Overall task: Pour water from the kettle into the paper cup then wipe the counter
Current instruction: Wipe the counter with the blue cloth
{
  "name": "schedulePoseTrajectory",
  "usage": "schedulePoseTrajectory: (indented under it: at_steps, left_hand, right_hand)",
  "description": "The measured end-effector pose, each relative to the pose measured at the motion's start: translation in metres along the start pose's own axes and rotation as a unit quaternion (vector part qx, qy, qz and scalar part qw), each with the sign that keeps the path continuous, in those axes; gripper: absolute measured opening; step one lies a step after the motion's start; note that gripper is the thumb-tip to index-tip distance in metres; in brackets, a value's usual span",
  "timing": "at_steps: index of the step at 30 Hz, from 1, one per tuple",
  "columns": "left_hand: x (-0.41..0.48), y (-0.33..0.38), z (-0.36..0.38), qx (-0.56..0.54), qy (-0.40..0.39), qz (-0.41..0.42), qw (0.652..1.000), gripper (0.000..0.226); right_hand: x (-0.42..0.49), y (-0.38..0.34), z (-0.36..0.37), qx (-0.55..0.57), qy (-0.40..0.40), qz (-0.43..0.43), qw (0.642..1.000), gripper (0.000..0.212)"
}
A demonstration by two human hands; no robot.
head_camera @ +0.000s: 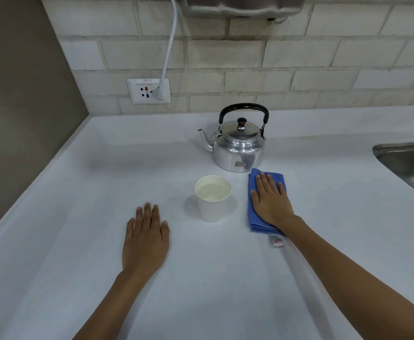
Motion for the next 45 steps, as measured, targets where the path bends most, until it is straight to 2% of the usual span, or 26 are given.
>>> schedulePoseTrajectory:
  at_steps: [2, 8, 17, 21, 25, 28, 30, 35, 38, 42, 45]
  left_hand:
    - [0.000, 0.000, -0.001, -0.001, -0.001, 0.002, 1.000, 0.055]
    - [0.000, -0.001, 0.001, -0.004, 0.005, -0.001, 1.000, 0.055]
    - [0.001, 0.000, 0.004, 0.013, 0.004, -0.007, 1.000, 0.055]
    - [0.002, 0.000, 0.002, 0.013, 0.005, -0.003, 1.000, 0.055]
    - [0.001, -0.004, 0.002, -0.003, 0.003, 0.005, 1.000, 0.056]
    - [0.001, -0.005, 0.003, -0.003, 0.004, 0.008, 1.000, 0.056]
    - [0.001, -0.004, 0.003, -0.006, 0.004, 0.005, 1.000, 0.056]
    - [0.002, -0.003, 0.005, -0.008, -0.003, 0.000, 1.000, 0.055]
    - [0.003, -0.003, 0.005, -0.005, -0.006, 0.000, 1.000, 0.055]
    - [0.002, -0.001, 0.005, 0.002, 0.000, 0.002, 1.000, 0.055]
    - [0.003, -0.001, 0.005, 0.001, 0.003, 0.002, 1.000, 0.055]
  right_hand:
    - [-0.002, -0.008, 0.002, -0.008, -0.006, -0.023, 1.000, 0.054]
    - [-0.065, -0.013, 0.007, 0.024, -0.011, -0.176, 0.984, 0.052]
    - [-0.002, -0.065, 0.013, 0.037, -0.080, -0.300, 0.950, 0.049]
    - [0.019, -0.079, 0.012, 0.075, -0.104, -0.283, 0.950, 0.049]
    - [0.002, -0.070, 0.014, 0.057, -0.075, -0.305, 0.948, 0.049]
    - [-0.021, -0.036, 0.012, 0.070, -0.058, -0.301, 0.949, 0.049]
    - [-0.021, -0.005, 0.005, 0.064, -0.055, -0.264, 0.961, 0.049]
    - [0.020, 0.037, 0.000, 0.017, -0.057, -0.095, 0.994, 0.050]
    - [0.020, 0.030, 0.001, -0.006, -0.052, -0.066, 0.996, 0.050]
    - [-0.022, 0.005, 0.001, 0.007, -0.046, -0.081, 0.996, 0.051]
    - [-0.076, -0.022, 0.000, 0.012, -0.005, -0.144, 0.989, 0.051]
Point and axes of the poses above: each hand's wrist, its own x-axis towards the middle knuckle, its own z-axis out of the palm, y = z × x, the point moved 7 cm from there along x, towards the middle knuckle, and after that the axes turned 8 degrees about y, right-handed, at the moved point
